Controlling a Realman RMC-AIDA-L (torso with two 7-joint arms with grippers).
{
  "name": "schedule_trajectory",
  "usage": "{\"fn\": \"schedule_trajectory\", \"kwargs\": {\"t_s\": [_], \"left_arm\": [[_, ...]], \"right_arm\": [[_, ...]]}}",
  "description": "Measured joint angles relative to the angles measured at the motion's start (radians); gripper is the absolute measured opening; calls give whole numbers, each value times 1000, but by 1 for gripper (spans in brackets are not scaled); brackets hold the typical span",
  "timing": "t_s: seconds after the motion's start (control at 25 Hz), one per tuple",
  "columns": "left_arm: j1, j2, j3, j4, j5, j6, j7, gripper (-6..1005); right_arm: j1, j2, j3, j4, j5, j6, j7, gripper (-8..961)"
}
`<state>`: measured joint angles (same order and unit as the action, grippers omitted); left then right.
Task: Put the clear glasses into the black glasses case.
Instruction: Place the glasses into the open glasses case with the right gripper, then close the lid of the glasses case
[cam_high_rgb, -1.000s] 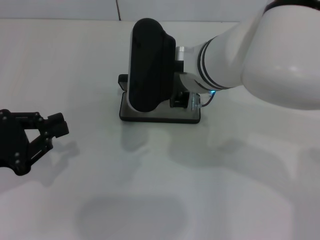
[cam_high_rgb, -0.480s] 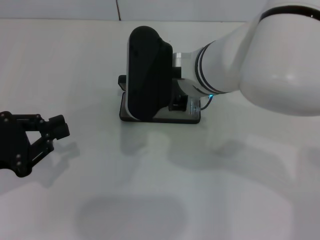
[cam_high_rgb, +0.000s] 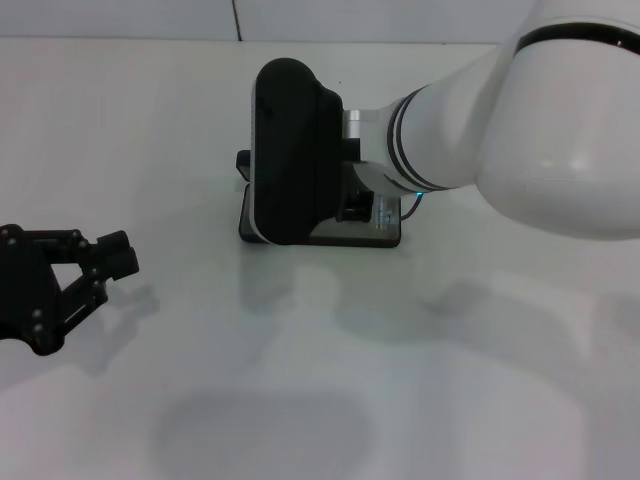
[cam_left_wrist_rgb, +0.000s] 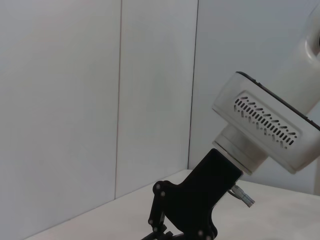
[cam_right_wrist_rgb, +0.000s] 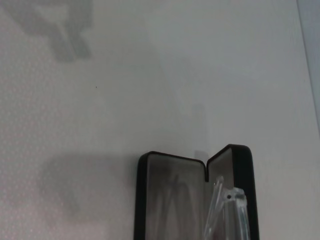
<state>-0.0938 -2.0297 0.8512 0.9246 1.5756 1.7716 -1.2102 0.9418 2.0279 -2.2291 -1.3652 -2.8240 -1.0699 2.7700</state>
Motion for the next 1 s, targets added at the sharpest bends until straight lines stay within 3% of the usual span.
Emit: {"fn": "schedule_trajectory", "kwargs": {"t_s": [1.0], "left_arm": [[-6,-6,-9,0,14,0,0,128]], "right_arm": [[-8,0,-5,5,0,28,-5,80]]}}
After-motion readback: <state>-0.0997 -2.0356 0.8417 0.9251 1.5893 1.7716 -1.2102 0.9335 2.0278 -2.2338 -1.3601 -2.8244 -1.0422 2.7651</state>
